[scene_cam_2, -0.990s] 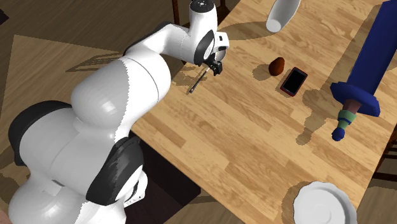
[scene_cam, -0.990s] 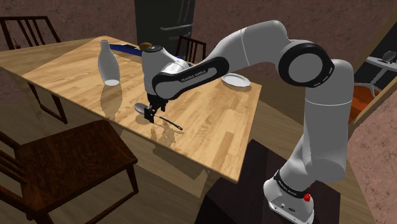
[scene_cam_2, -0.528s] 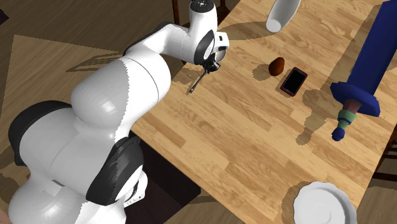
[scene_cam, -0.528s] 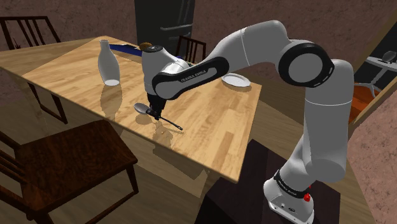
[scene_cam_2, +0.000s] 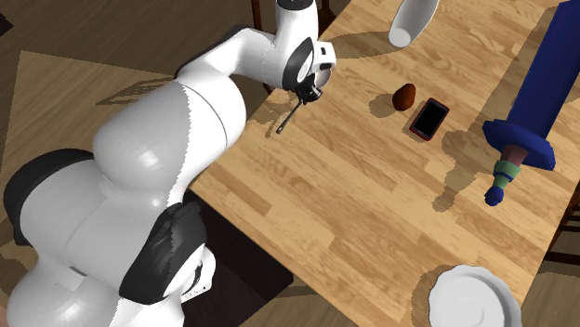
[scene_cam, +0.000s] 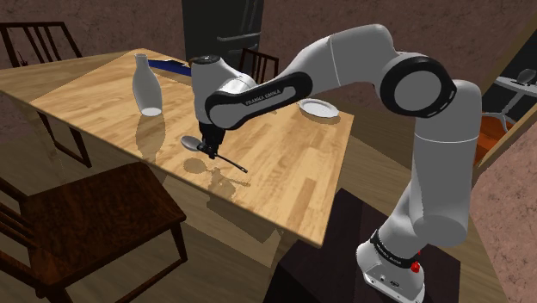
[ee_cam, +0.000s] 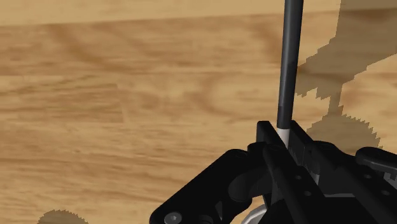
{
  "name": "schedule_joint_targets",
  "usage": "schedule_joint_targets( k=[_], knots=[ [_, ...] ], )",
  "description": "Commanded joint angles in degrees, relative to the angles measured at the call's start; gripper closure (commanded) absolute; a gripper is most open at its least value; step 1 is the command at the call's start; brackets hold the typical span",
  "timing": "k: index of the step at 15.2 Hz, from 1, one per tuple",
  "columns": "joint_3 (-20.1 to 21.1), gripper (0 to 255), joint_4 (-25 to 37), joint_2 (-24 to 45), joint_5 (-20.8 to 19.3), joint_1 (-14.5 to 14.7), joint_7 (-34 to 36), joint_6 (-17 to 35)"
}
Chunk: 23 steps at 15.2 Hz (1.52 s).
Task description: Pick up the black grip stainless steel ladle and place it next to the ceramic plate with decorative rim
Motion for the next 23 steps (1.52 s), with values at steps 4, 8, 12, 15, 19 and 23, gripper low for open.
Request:
schedule_joint_targets(
  k=[4,8,12,15,19,23],
  knots=[
    [0.2,255,1.7,-1.5,0.6,-0.1,-0.7,-3.0],
    [0.4,255,3.3,-2.5,1.1,-0.2,-1.2,-5.6],
    [0.6,255,5.1,-3.3,1.5,-0.2,-1.7,-8.3],
    [0.7,255,6.7,-3.9,1.7,-0.2,-2.0,-10.4],
    [0.1,255,5.7,-5.6,2.4,-2.0,-4.6,-10.6],
    [-1.4,255,2.5,-7.8,3.3,-5.5,-9.6,-9.0]
  ],
)
